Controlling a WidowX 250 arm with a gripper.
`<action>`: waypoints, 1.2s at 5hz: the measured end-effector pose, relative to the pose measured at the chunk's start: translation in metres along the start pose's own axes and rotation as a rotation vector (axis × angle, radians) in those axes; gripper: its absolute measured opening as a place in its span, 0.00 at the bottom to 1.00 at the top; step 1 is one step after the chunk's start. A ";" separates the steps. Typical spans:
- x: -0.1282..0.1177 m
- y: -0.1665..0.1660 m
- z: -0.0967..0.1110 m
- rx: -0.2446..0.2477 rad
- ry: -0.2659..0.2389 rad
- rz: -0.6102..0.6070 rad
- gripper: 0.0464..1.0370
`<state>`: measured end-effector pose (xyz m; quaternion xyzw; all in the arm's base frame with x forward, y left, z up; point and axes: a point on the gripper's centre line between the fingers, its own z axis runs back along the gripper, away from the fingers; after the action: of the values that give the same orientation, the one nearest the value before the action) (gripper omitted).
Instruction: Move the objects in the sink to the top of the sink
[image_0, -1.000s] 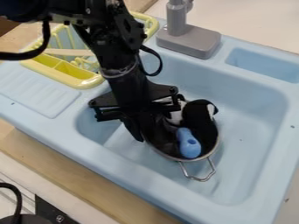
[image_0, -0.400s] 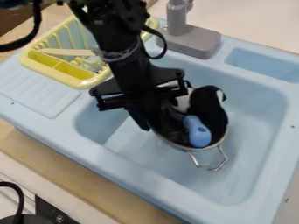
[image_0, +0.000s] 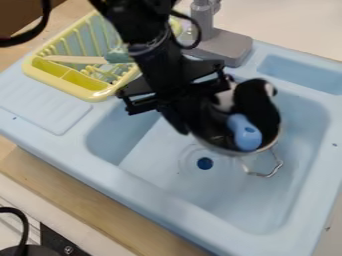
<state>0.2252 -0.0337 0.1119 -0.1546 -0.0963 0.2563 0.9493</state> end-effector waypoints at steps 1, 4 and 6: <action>0.008 -0.018 0.007 -0.061 -0.029 -0.019 0.01; 0.056 -0.057 -0.014 -0.108 -0.021 -0.041 0.01; 0.062 -0.067 -0.025 -0.131 -0.022 -0.011 0.01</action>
<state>0.3154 -0.0629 0.1179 -0.2130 -0.1242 0.2460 0.9374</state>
